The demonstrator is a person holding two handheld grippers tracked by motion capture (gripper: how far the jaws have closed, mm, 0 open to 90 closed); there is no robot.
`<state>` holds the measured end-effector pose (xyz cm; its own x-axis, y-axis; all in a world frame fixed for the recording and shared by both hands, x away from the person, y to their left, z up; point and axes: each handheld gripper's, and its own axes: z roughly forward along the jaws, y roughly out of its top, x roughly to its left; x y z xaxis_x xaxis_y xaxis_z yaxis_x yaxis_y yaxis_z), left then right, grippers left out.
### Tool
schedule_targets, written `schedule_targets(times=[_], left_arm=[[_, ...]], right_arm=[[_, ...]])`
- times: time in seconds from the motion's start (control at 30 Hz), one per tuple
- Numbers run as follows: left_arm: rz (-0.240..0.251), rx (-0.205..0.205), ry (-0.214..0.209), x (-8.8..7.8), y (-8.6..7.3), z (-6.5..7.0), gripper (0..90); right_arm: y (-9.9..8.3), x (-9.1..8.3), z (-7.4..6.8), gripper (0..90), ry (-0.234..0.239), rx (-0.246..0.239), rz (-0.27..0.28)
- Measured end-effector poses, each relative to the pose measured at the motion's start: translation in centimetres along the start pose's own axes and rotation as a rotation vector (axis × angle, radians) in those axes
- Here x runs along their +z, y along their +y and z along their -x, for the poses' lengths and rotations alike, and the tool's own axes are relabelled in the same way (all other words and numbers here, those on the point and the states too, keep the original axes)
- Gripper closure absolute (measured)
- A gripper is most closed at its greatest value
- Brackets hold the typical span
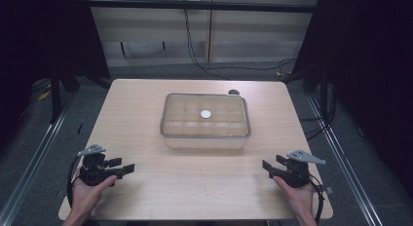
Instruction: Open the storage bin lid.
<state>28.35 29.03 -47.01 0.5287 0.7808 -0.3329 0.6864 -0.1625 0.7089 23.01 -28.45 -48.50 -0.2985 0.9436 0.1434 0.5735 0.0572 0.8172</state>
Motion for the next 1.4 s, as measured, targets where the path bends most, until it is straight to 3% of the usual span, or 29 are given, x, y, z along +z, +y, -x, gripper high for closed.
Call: schedule_targets(times=[0.1, 0.13, 0.3, 0.37, 0.53, 0.6, 0.67, 0.77, 0.8, 0.93, 1.0, 1.23, 1.4], left_arm=[[0.007, -0.012, -0.009, -0.2, 0.0, -0.3, 27.4], [0.012, -0.029, -0.009, -0.2, -0.1, -0.5, 27.2], [0.016, -0.033, -0.008, -0.4, -0.2, -0.4, 27.8], [0.012, -0.027, -0.01, -0.4, -0.3, -0.2, 29.7], [0.004, -0.015, -0.024, -0.1, -0.4, 0.8, 35.5], [0.004, 0.014, -0.05, 0.2, -0.3, 2.0, 37.4], [0.001, 0.019, -0.057, 0.3, -0.2, 2.3, 37.6], [0.005, 0.051, -0.062, 0.6, 0.5, 2.8, 40.7], [0.007, 0.069, -0.048, 1.0, 1.1, 2.9, 45.8], [0.02, 0.056, -0.081, 1.8, 2.1, 2.8, 44.9], [0.007, 0.084, -0.077, 2.5, 3.0, 3.2, 44.0], [0.017, 0.083, -0.084, 3.5, 4.8, 3.6, 38.5], [0.032, 0.07, -0.091, 3.6, 6.2, 3.6, 36.8]], right_arm=[[0.0, 0.0, 0.0, 35.4, 0.011, 0.025, 0.0], [0.0, -0.1, -0.1, 35.9, 0.023, 0.021, -0.004], [0.3, -0.2, -0.8, 36.8, 0.039, -0.008, 0.011], [0.5, -0.1, -1.0, 38.6, 0.086, -0.009, 0.011], [1.2, -0.2, -1.1, 40.0, 0.119, 0.014, 0.006], [1.7, -0.4, -1.6, 41.3, 0.132, -0.001, 0.012], [2.1, -0.2, -1.9, 41.4, 0.144, -0.016, 0.003], [2.4, 0.1, -2.3, 41.4, 0.153, -0.025, -0.003], [3.0, 0.4, -2.4, 41.4, 0.162, -0.02, -0.005], [4.6, 1.2, -2.1, 41.5, 0.168, -0.017, -0.004], [5.5, 1.5, -1.9, 40.8, 0.172, -0.018, 0.002], [7.6, 2.0, -1.0, 37.8, 0.177, -0.019, -0.003], [9.1, 3.1, 0.3, 38.6, 0.184, -0.016, -0.038]])
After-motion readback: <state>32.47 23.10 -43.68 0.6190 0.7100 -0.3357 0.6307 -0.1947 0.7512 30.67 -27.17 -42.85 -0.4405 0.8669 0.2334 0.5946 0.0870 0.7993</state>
